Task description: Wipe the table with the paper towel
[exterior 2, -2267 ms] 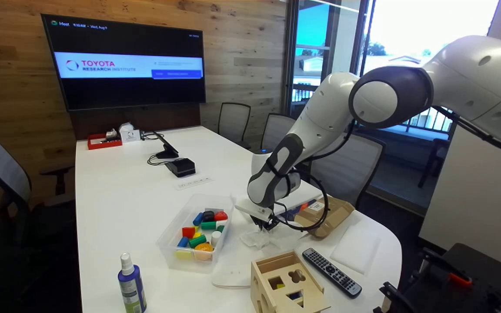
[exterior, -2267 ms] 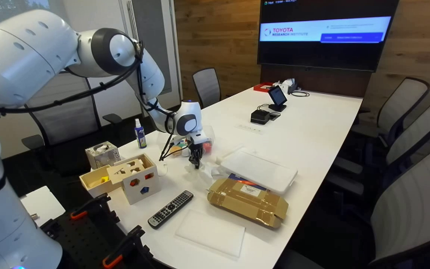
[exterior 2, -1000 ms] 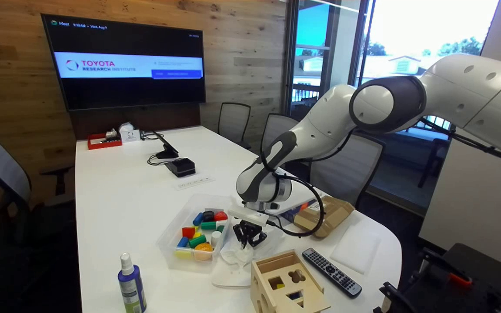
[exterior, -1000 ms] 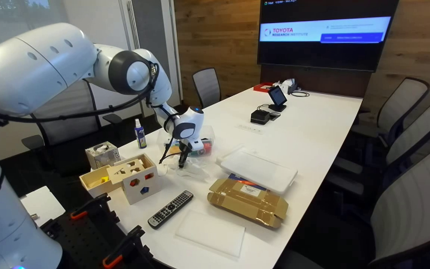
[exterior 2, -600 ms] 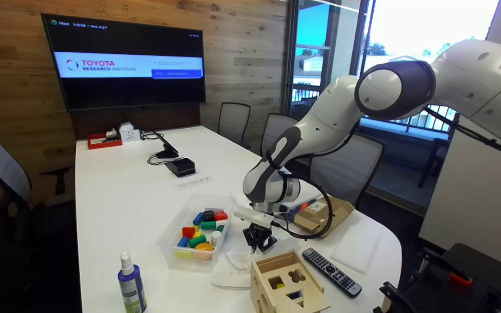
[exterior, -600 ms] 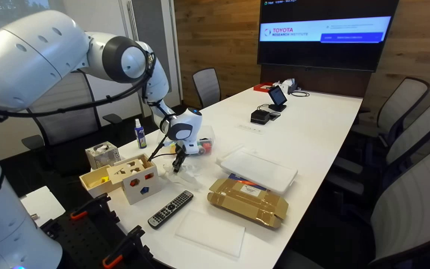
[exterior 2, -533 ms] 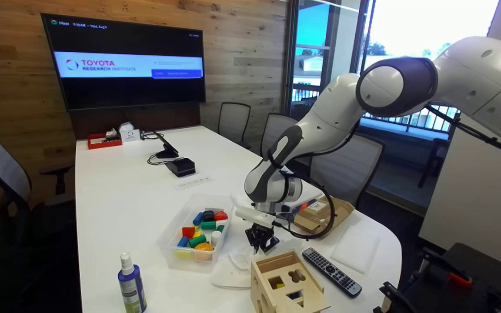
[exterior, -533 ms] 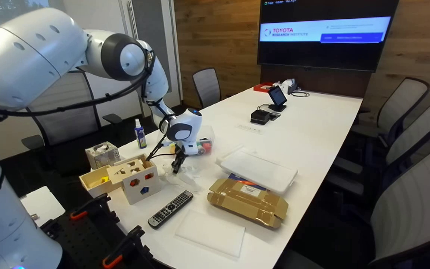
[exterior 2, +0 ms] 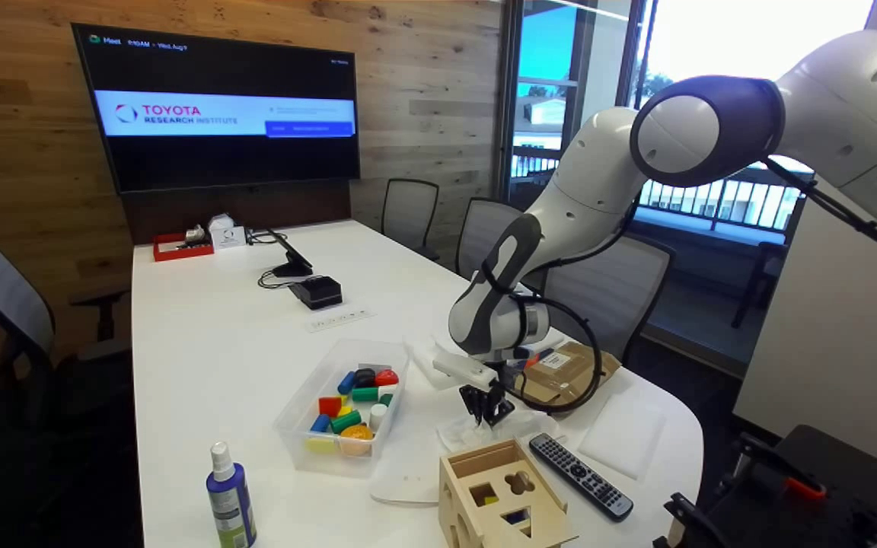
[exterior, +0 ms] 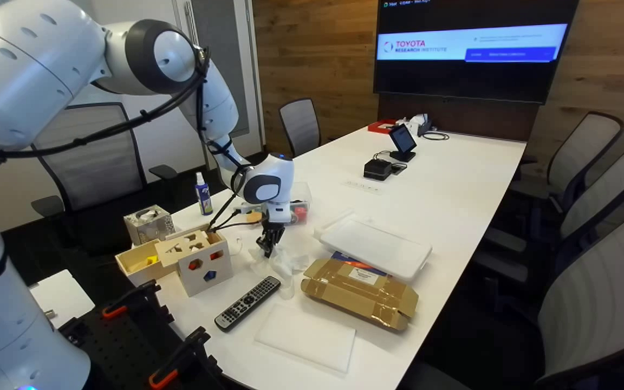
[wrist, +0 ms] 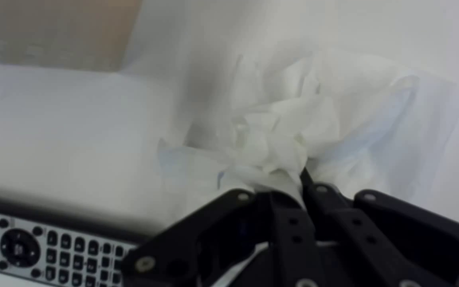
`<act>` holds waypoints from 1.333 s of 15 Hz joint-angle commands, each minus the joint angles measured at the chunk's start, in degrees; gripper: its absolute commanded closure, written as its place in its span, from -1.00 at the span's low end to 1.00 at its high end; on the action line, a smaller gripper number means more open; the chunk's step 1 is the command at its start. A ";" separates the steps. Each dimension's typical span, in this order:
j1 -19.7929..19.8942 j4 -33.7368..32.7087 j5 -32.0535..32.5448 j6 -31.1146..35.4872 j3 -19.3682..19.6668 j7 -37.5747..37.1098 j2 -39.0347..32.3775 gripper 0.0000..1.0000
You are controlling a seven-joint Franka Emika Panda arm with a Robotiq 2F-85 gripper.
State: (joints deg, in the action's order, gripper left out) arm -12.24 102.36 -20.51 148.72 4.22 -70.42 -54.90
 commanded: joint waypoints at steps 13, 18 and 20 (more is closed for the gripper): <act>-2.66 -14.02 14.45 4.86 3.99 -5.09 -7.77 0.98; 0.72 -16.76 12.85 8.24 -0.85 2.77 -9.57 0.98; 2.11 -16.03 12.00 8.71 -3.03 6.32 -9.05 0.98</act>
State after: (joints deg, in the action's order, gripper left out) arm -12.50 86.76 -7.13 156.23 4.33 -68.98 -63.95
